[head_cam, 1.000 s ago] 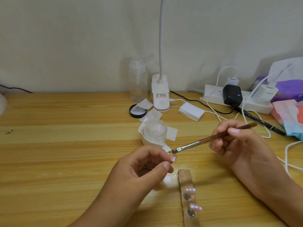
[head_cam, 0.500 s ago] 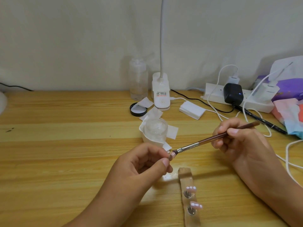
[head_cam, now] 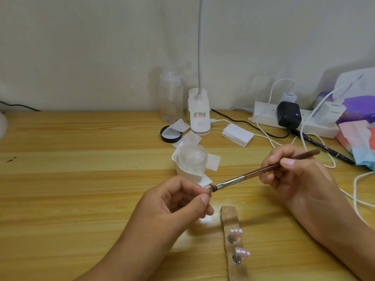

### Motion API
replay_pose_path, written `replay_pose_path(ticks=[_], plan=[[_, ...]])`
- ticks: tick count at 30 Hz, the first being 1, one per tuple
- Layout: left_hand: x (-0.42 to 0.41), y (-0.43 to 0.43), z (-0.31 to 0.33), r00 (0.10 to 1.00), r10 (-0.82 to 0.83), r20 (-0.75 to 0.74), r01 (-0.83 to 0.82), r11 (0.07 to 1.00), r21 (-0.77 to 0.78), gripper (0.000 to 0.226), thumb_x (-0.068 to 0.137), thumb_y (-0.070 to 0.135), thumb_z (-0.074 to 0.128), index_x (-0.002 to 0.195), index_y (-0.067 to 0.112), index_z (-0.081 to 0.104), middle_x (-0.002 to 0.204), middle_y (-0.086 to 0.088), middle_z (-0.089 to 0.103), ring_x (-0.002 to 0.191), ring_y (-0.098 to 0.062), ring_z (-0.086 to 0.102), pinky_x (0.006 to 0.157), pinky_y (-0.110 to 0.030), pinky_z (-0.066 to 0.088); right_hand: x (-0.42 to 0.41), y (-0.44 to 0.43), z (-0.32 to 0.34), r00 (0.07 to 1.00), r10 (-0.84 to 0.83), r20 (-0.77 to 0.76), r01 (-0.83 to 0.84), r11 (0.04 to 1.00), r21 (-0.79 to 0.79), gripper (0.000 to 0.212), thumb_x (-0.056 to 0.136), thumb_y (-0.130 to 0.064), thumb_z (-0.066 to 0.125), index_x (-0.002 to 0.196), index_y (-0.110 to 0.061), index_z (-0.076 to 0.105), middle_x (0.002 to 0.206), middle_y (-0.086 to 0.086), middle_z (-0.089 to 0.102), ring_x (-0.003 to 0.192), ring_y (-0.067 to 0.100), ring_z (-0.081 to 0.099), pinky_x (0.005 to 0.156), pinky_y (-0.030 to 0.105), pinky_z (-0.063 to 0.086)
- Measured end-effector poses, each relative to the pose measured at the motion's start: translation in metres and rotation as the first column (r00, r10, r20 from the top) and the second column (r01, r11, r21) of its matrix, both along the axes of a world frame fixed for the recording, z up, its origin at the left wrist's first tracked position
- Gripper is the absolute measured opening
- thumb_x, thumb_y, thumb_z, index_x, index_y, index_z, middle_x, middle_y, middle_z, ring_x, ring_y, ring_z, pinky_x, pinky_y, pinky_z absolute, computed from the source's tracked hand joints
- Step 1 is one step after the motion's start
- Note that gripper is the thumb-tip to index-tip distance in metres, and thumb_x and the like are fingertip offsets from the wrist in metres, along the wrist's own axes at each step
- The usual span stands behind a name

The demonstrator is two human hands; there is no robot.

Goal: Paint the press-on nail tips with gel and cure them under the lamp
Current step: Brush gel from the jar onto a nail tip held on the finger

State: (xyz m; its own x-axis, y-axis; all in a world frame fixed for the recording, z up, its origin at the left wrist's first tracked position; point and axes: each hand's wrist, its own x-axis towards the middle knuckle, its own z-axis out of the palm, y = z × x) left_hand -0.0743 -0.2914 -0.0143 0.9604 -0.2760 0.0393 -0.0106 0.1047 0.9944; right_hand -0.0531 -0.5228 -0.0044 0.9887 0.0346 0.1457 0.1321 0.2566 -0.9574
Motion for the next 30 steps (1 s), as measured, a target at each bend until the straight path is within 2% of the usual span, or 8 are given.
replay_pose_path(ticks=[12,18,22,30], plan=[[0.0003,0.0003,-0.001,1.0,0.002,0.001,-0.002,1.0,-0.001,0.019,0.061,0.042,0.071,0.076,0.031,0.073,0.071,-0.004,0.074,0.065,-0.005,0.065,0.062,-0.014,0.048,0.0013,-0.0023,-0.0032,0.999,-0.032,0.029,0.033,0.998,-0.05,0.023,0.078,-0.014,0.049,0.069,-0.021,0.069,0.072,0.001,0.06,0.065,0.012,0.059,0.062,0.019,0.051],[0.0,0.0,-0.0026,1.0,0.006,0.025,-0.007,0.999,0.048,0.021,0.062,0.044,0.069,0.078,0.031,0.072,0.076,0.002,0.074,0.075,-0.01,0.067,0.071,-0.022,0.053,0.0026,-0.0039,-0.0035,0.998,-0.068,0.0,0.068,0.998,-0.003,0.023,0.078,-0.014,0.05,0.068,-0.021,0.07,0.071,0.0,0.061,0.063,0.009,0.058,0.06,0.019,0.052],[-0.0004,0.0,-0.0012,0.999,0.009,0.038,-0.011,0.998,0.057,0.02,0.061,0.043,0.069,0.077,0.031,0.073,0.076,0.004,0.072,0.073,-0.007,0.065,0.064,-0.017,0.051,0.002,-0.0054,-0.001,0.999,-0.049,-0.014,0.05,0.996,0.08,0.022,0.079,-0.016,0.049,0.068,-0.02,0.068,0.071,-0.001,0.059,0.061,0.009,0.057,0.059,0.019,0.051],[-0.0018,-0.0004,0.0002,0.999,0.004,0.037,-0.006,0.998,0.069,0.022,0.06,0.044,0.068,0.076,0.03,0.072,0.072,0.007,0.068,0.067,-0.004,0.059,0.06,-0.017,0.048,-0.0004,-0.0009,0.0,1.0,0.009,-0.004,-0.009,1.0,0.012,0.023,0.077,-0.015,0.049,0.067,-0.019,0.068,0.066,0.001,0.057,0.058,0.011,0.056,0.058,0.02,0.051]])
